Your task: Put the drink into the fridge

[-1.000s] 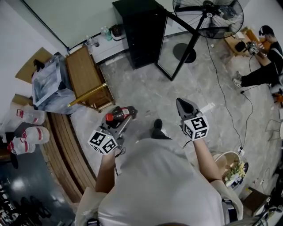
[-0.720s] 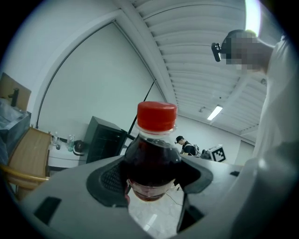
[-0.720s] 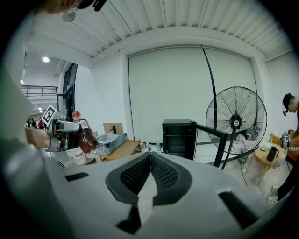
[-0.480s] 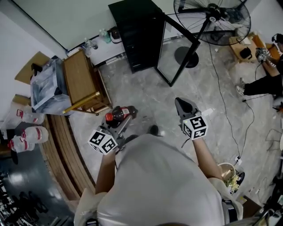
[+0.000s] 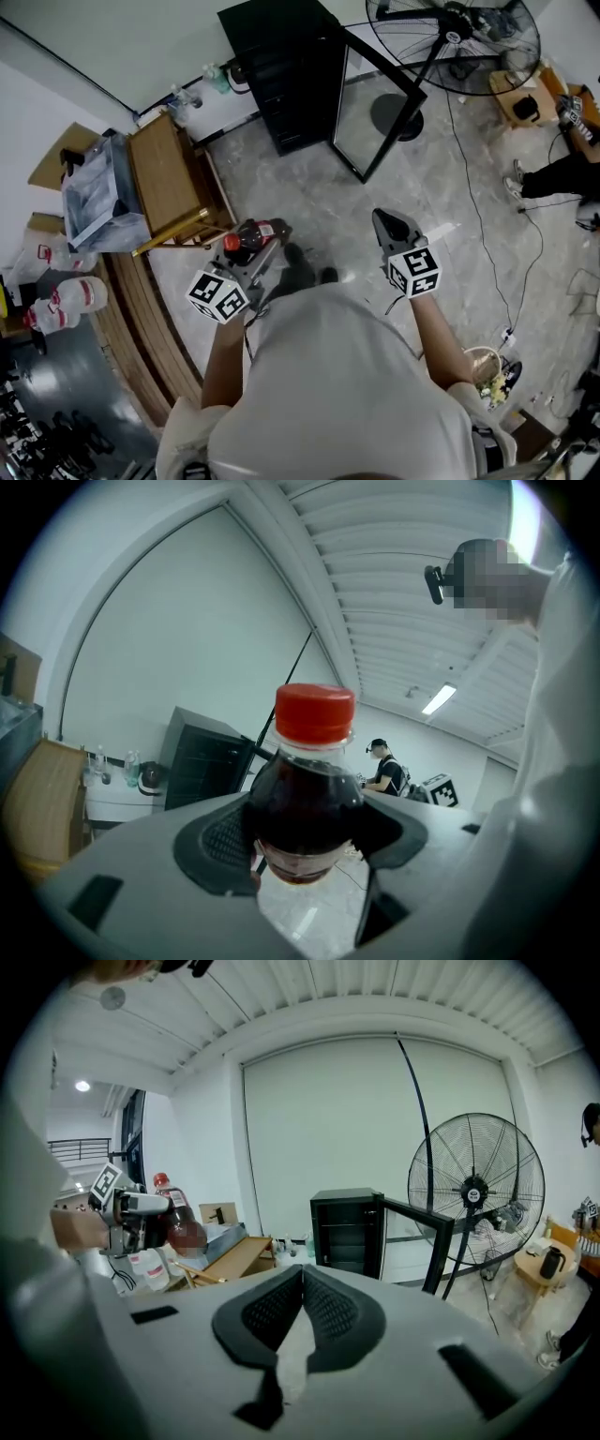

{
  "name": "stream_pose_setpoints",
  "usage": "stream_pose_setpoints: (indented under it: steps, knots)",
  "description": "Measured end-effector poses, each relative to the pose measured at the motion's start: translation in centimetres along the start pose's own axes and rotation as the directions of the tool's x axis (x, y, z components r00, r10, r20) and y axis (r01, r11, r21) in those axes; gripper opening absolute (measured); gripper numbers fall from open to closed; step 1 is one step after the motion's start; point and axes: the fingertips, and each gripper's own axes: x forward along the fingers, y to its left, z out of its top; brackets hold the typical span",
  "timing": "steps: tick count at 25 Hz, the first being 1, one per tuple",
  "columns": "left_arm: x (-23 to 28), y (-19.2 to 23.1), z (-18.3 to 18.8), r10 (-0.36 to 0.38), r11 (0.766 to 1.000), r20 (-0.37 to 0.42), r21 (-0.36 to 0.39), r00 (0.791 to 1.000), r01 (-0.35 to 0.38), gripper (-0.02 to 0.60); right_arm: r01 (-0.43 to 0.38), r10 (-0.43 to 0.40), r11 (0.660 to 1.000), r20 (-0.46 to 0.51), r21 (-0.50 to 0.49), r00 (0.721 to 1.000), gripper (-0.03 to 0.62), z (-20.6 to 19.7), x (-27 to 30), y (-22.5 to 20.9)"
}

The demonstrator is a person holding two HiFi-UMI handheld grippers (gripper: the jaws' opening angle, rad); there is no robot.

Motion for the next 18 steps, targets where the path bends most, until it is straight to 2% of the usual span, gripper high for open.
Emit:
stream_pose_setpoints:
  steps: [13, 18]
  knots:
    - [8.3, 10.9, 2.9, -0.070, 0.997, -0.065, -0.020, 0.995, 0.069, 0.296, 0.100, -0.098, 0.995, -0.066, 0.027, 0.993, 0.002, 2.7, 9.6, -4.4]
    - [11.3, 15.3, 2.9, -0.098, 0.995, -0.101, 0.027, 0.990, 0.101, 0.296, 0.127, -0.124, 0.991, -0.078, 0.033, 0.989, 0.002, 3.9, 14.3, -5.6]
